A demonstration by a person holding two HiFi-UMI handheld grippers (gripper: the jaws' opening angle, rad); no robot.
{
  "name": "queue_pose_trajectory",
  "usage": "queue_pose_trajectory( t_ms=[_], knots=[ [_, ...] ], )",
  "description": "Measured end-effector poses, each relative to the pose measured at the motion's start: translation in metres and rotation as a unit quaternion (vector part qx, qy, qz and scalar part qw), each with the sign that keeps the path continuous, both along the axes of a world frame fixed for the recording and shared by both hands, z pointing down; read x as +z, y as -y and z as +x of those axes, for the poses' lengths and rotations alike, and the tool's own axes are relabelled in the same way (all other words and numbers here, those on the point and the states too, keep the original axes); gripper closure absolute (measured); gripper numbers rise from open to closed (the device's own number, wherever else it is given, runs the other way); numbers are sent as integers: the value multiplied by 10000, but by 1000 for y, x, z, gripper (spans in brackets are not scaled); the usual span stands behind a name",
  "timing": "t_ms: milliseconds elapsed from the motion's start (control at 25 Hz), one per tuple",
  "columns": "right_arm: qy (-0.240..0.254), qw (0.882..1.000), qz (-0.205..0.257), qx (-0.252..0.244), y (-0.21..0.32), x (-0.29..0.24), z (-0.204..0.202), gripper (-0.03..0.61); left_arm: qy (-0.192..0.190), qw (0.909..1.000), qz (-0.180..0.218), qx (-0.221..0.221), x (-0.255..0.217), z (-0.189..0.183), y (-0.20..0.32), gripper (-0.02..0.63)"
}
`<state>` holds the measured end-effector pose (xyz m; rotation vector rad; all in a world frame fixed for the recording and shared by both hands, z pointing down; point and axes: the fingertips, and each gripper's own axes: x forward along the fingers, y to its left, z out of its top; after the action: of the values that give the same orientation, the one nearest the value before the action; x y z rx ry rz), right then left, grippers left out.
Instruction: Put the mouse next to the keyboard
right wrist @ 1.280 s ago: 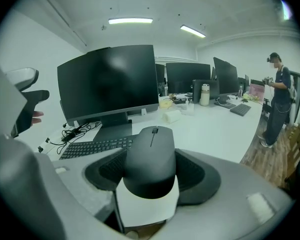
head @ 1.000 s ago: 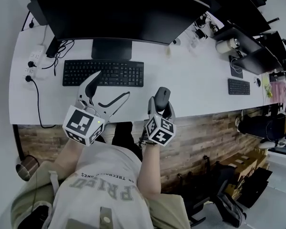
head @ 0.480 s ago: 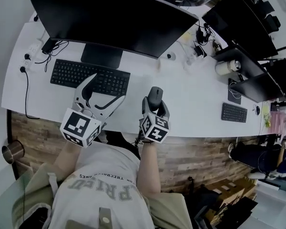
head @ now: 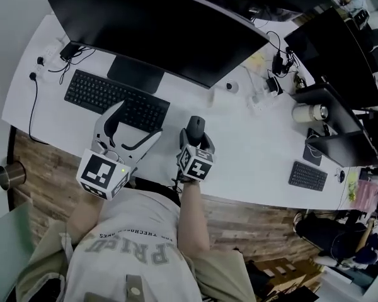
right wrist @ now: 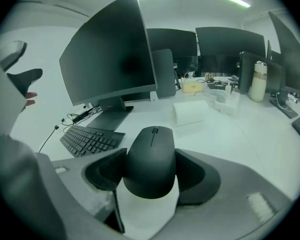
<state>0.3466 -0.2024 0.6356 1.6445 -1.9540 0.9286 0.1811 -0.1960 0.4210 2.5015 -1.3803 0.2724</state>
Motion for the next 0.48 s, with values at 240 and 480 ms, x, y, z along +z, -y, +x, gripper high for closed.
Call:
queue_pose_trajectory(
  t_ms=[240, 480],
  knots=[
    [4, 9990, -372, -249, 8, 32, -13, 276, 136, 9994, -109, -307, 5, -9, 0, 206],
    [-56, 9982, -578, -158, 10, 50, -17, 276, 204, 9980, -242, -538, 13, -19, -2, 206]
  ],
)
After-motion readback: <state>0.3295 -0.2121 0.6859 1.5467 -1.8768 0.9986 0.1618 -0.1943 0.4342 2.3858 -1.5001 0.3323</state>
